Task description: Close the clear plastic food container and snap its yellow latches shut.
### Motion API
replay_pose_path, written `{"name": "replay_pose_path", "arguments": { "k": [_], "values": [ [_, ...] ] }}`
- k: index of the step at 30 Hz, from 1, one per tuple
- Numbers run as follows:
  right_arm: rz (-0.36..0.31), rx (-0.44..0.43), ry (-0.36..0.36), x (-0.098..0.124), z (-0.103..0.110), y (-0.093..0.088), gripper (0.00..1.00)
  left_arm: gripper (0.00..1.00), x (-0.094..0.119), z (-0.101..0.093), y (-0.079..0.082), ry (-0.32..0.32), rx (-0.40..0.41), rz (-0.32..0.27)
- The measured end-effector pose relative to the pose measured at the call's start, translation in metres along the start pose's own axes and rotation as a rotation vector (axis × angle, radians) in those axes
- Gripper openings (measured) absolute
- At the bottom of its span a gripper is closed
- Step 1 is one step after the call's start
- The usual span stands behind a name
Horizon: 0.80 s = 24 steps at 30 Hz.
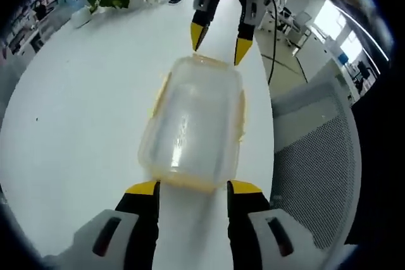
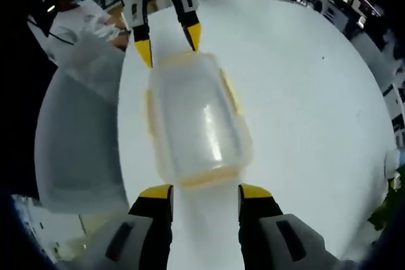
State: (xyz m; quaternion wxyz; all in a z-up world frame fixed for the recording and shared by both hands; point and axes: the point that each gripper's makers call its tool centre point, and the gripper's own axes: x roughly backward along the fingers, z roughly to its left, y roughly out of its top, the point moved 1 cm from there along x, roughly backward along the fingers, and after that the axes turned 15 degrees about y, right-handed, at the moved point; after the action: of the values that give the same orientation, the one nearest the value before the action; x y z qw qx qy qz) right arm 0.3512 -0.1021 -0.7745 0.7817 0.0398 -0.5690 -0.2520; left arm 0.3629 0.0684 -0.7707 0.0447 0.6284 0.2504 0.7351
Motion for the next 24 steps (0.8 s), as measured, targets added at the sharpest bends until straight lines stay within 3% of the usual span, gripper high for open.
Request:
{"name": "replay_pose_path", "arguments": {
  "k": [3, 9, 12, 16, 24],
  "values": [
    [-0.022, -0.036, 0.001, 0.002, 0.000, -0.001, 0.39, 0.40, 0.003, 0.001, 0.003, -0.013, 0.071, -0.016],
    [-0.049, -0.101, -0.013, 0.006, -0.004, 0.000, 0.37, 0.40, 0.002, 0.008, -0.007, 0.016, 0.138, 0.027],
    [-0.088, -0.228, -0.014, 0.005, -0.006, 0.000, 0.36, 0.42, 0.002, 0.008, -0.009, 0.010, 0.249, 0.050],
    [-0.164, -0.321, 0.002, 0.007, -0.009, 0.005, 0.36, 0.42, 0.002, 0.012, -0.005, 0.009, 0.395, 0.051],
    [-0.183, -0.361, -0.004, 0.008, -0.012, 0.006, 0.34, 0.41, 0.000, 0.015, -0.007, 0.014, 0.514, 0.080]
  ]
}}
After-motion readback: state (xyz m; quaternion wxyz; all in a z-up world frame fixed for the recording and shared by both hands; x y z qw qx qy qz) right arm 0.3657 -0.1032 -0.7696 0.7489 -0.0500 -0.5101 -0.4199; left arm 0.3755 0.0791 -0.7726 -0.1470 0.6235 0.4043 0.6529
